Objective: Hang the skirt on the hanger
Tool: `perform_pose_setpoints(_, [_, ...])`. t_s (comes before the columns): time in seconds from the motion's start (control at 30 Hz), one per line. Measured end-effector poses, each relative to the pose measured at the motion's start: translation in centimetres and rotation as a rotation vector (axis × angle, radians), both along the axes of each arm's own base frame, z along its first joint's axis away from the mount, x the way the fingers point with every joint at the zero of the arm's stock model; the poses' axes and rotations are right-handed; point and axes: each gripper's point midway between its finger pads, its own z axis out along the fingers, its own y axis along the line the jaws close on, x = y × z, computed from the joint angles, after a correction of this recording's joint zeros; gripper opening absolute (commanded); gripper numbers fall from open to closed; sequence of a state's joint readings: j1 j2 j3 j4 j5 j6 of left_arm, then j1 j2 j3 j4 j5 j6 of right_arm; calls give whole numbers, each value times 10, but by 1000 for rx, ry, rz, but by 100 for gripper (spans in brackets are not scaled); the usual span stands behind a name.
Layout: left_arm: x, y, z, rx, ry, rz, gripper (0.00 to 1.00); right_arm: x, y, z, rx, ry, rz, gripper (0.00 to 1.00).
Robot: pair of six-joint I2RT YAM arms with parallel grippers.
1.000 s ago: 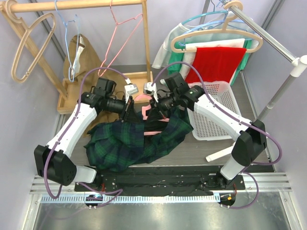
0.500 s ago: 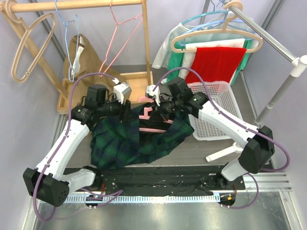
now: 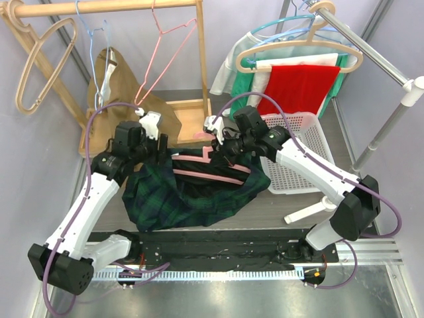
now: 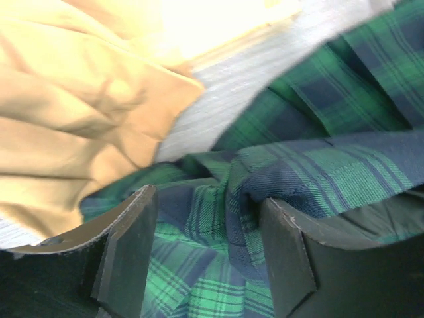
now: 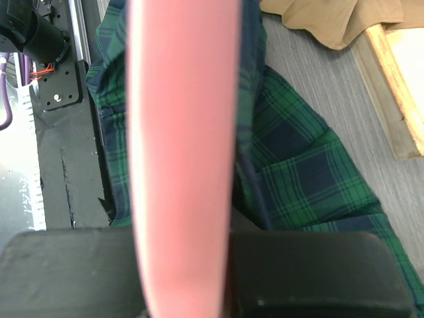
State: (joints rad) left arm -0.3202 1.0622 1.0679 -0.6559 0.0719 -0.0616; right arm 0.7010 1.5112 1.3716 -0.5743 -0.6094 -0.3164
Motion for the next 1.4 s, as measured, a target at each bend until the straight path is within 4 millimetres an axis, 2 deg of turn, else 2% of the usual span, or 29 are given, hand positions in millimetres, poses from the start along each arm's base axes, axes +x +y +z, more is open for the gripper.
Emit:
perform_pose_setpoints(0.1, [3,8,12,19,-30,42,71,2,0,8,5,-12,-5,1])
perform_pose_setpoints(0.33, [6,15,60,2,-137,82,83,3,3,43,52,-67,-2,1])
perform_pose_setpoints(0.47, [2,8,98,-49,-204,41,87,4,4,66,85,-105,-1,1])
perform_pose_setpoints(0.6, [-6,-2,145,-116,-303,-16,91,6,6,92,120,-146,-2,1])
perform_pose_setpoints(0.67, [-14,-7,167,-152,-352,-54,91,5,5,106,134,-162,-1,1])
perform_pose_setpoints(0.8, [-44,-22,214,-244,-472,-187,89,0,3,133,159,-187,11,1])
perform_pose_setpoints(0.97, [-88,-54,246,-338,-541,-467,83,-15,3,152,176,-173,79,1])
perform_pose_setpoints(1.03, [-102,-68,249,-371,-536,-593,80,-20,3,151,167,-150,112,1])
perform_pose_setpoints(1.1, [-108,-79,245,-398,-498,-682,77,-26,4,146,149,-124,139,1])
perform_pose_setpoints(1.23, [-107,-95,229,-432,-409,-806,70,-37,7,129,94,-62,187,1])
perform_pose_setpoints(1.4, [-96,-107,193,-447,-245,-872,58,-54,15,112,42,-9,245,1])
